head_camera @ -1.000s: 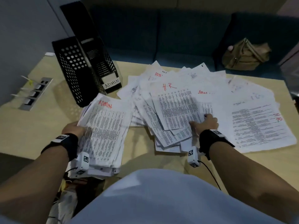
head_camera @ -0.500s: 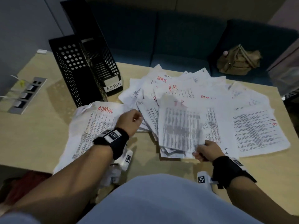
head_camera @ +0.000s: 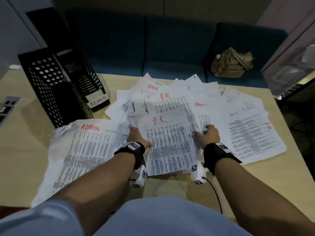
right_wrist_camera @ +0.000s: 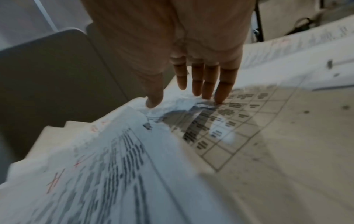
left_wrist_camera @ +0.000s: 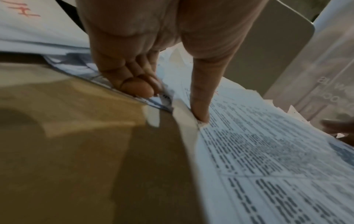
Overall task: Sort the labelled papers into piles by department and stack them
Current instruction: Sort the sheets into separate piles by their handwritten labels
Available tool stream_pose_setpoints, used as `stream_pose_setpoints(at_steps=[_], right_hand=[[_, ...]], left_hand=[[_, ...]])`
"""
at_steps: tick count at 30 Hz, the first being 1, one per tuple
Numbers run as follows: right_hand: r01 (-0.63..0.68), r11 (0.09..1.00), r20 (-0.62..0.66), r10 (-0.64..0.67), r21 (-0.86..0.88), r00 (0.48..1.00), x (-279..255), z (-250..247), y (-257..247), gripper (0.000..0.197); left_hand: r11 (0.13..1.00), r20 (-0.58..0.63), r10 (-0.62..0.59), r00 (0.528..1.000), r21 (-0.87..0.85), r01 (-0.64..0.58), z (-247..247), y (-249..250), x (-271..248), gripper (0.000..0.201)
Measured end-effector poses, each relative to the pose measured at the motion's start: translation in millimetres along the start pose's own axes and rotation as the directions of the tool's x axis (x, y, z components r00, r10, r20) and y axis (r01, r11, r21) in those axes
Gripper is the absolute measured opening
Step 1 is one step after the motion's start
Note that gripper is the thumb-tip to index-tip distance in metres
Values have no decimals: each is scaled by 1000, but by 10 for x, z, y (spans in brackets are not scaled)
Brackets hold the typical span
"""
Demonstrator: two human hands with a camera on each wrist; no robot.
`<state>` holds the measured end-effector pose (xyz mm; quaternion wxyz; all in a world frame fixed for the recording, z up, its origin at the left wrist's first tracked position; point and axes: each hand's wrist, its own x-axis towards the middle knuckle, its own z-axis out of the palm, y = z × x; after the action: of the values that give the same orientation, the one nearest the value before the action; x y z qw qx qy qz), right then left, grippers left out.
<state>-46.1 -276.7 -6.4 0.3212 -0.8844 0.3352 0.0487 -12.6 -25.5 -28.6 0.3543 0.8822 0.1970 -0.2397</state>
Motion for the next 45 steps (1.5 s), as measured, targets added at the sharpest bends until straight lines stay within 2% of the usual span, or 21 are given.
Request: stream_pose_setpoints(at_steps=[3, 6, 11, 13, 14, 16, 18, 20, 22, 24, 26, 29, 31, 33, 35, 36, 37, 39, 41, 43, 45], right_hand=[[-58, 993, 85, 49, 106, 995, 69, 55, -45, 48], [7, 990, -28, -3, 138, 1000, 65, 39, 0, 28], [39, 990, -138, -21, 132, 990, 61, -149, 350, 4], [51, 994, -183, -33, 95, 983, 53, -228, 492, 18], [41, 989, -184, -14, 141, 983, 44, -252, 546, 16], [6, 956, -136, 36, 295, 990, -5, -252, 618, 12], [-28, 910, -32, 45, 413, 998, -81, -209, 637, 18], [-14, 892, 82, -26, 452, 996, -185, -156, 604, 17], [11, 875, 182, -113, 484, 977, -296, -105, 532, 17], [-6, 862, 296, -168, 508, 941, -398, -56, 460, 24], [-43, 891, 406, -162, 451, 899, -437, -15, 410, 25], [91, 965, 493, -205, 245, 846, -418, -49, 308, 22], [264, 958, 505, -284, 113, 815, -389, -118, 203, 20], [349, 932, 492, -348, 93, 798, -350, -184, 91, 23], [354, 925, 431, -379, 141, 819, -319, -215, -28, 30], [336, 932, 363, -361, 134, 859, -277, -196, -73, 29], [322, 939, 271, -343, 119, 899, -215, -146, -104, 27], [305, 952, 133, -307, 40, 942, -89, -18, -178, 31], [277, 961, 158, -270, -23, 950, 3, 103, -267, 52], [244, 968, 228, -226, -52, 947, 51, 186, -326, 59], [203, 979, 197, -196, -16, 961, 66, 223, -308, 41]], left_hand=[[998, 75, 61, 995, 14, -62, -55, -26, -18, 48], [991, 19, 123, 992, -64, -122, -112, -71, -62, 19], [937, -121, 175, 977, -285, -203, -199, -195, -91, 34], [896, -129, 156, 979, -400, -195, -230, -226, -100, 31], [866, -117, 149, 982, -464, -187, -248, -218, -100, 30], [836, -55, 185, 981, -516, -186, -273, -174, -103, 25], [873, -15, 267, 964, -421, -248, -252, -132, -70, 28], [869, 28, 280, 960, -433, -240, -190, -62, -78, 32], [823, 92, 251, 964, -545, -162, -126, 24, -113, 17], [788, 170, 213, 962, -612, -66, -74, 80, -106, 28], [793, 203, 207, 957, -608, -42, -40, 113, -103, 39], [801, 142, 204, 969, -594, -81, -30, 87, -123, 43], [783, 44, 181, 982, -610, -117, -83, 42, -157, 49], [745, -23, 156, 987, -653, -133, -190, -39, -123, 69], [663, -25, 126, 992, -742, -103, -330, -145, -55, 92], [626, 2, 116, 993, -776, -72, -400, -211, -33, 97], [627, 19, 120, 993, -776, -61, -461, -256, -43, 90], [706, 29, 98, 995, -706, -49, -527, -354, -47, 49], [752, 38, 76, 996, -658, -33, -530, -401, -42, 24], [707, 87, 105, 991, -707, -13, -524, -376, -51, 9], [677, 125, 99, 987, -736, 25, -501, -342, -70, 27]])
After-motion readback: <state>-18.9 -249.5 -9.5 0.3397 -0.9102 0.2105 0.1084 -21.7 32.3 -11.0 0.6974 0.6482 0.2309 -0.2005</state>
